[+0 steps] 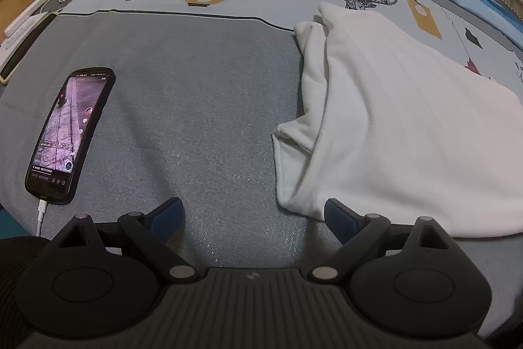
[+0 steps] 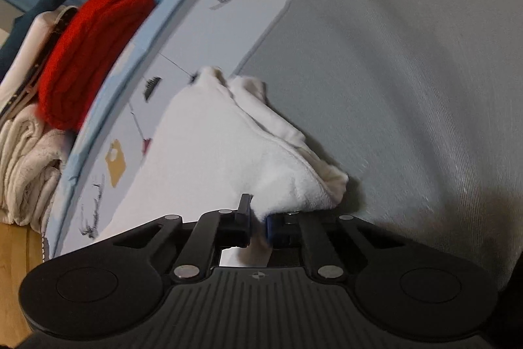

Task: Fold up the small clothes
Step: 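Grasp the side edge of the folded white shirt with the right gripper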

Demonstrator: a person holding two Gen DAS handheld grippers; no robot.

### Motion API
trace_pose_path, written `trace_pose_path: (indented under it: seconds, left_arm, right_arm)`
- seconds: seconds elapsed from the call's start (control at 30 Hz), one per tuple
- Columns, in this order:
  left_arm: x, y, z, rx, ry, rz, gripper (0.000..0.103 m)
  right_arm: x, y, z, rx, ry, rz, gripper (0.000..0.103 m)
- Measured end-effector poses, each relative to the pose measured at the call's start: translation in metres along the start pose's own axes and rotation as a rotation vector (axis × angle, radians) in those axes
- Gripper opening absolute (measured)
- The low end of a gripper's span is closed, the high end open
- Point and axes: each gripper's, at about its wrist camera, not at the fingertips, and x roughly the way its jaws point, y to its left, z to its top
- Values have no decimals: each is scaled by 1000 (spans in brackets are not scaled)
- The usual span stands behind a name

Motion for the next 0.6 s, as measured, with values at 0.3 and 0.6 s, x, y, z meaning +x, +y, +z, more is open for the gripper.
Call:
trace_pose_path:
  seconds: [0.3, 0.6]
  left_arm:
    - [3, 4, 1, -24, 18, 10, 95]
    - [7, 3, 1, -20, 29, 25, 95]
  right_arm:
    - [7, -3, 12, -51, -6, -100, 8]
    - [16, 0, 9, -83, 12, -135, 8]
